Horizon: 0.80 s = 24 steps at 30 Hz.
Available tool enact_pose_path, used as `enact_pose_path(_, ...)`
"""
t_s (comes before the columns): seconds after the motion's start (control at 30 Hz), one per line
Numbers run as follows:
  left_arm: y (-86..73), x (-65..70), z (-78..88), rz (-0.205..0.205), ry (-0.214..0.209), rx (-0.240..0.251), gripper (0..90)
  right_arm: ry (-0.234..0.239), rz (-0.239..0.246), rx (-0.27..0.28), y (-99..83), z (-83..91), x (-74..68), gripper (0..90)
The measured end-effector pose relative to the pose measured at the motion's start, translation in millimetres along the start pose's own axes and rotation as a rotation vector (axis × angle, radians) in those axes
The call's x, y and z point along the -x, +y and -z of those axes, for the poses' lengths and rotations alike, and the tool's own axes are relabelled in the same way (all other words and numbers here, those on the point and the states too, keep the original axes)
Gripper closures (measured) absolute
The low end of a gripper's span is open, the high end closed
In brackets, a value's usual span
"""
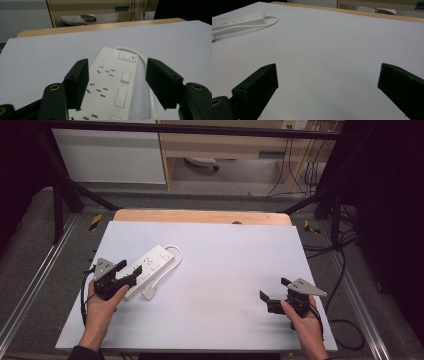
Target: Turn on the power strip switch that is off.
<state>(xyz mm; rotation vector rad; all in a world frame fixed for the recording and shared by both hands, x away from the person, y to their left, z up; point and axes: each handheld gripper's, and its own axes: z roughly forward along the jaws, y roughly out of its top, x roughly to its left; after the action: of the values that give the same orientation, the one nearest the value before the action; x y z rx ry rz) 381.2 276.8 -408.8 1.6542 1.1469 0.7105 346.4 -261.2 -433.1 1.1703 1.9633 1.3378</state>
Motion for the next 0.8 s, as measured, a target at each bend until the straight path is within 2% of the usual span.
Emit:
enact_pose_path(0.17, 0.0, -0.6, -0.3, -0.008, 0.005, -0.002, 43.5, -0.001, 0.001, -0.002, 0.0, -0.1, -0.3, 3.5)
enact_pose_path(0.3, -0.4, -3.3, -3.2, 0.002, 0.008, -0.033, 48.5, -0.003, -0.001, -0.004, -0.1, -0.2, 0.1, 3.6)
enact_pose_path(0.37, -0.2, -4.2, -3.8, -0.001, 0.009, -0.032, 51.5, -0.003, -0.001, -0.004, 0.0, -0.1, 0.1, 3.6)
enact_pose_path(0.7, -0.8, -4.3, -10.2, -0.006, -0.011, -0.079, 62.7, -0.002, -0.002, -0.002, 0.1, 0.1, 0.4, 3.7)
enact_pose_path(0.8, -1.2, -4.3, -11.6, -0.008, -0.014, -0.091, 63.4, -0.002, -0.002, -0.003, 0.1, 0.1, 0.3, 3.8)
